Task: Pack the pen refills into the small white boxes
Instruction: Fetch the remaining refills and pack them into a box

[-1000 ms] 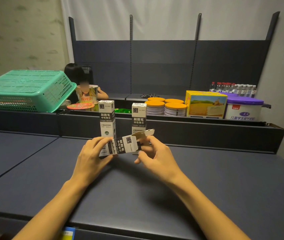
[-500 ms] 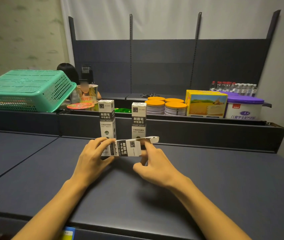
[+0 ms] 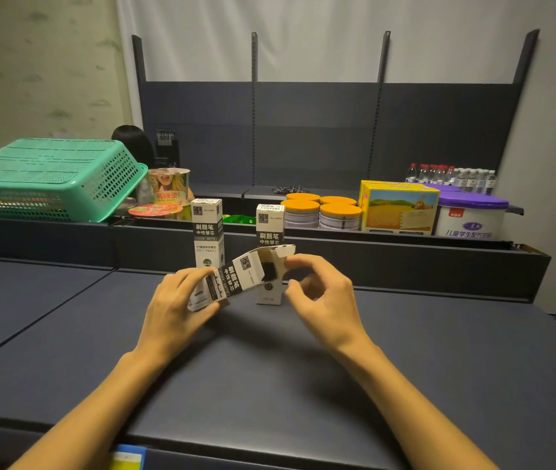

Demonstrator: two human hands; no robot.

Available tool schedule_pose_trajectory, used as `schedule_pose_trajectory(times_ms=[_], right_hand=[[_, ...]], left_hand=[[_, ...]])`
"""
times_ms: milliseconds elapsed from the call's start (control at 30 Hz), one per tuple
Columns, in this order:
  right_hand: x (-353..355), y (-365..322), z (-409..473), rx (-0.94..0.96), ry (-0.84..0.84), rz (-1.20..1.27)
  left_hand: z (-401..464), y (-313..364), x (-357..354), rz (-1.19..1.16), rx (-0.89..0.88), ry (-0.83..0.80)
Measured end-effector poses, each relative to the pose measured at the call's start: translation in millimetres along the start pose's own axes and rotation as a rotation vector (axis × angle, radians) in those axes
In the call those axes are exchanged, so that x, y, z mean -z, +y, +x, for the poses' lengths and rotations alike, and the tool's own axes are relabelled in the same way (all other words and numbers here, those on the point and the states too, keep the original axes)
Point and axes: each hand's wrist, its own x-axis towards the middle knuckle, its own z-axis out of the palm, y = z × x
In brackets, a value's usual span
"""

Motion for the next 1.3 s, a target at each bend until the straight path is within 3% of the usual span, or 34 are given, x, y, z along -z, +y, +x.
schedule_pose_trajectory(times_ms=[667,1300], right_hand=[[42.8,-19.9,19.5,-0.014,0.099,-0.01],[82.8,-19.3,22.4,0.006,0.033,-0.224]], left_hand=[[41.1,76.3,-25.1,-0.557,0.093,-0.265],[44.2,101.8,-59.1,-0.608,0.07,-0.415]])
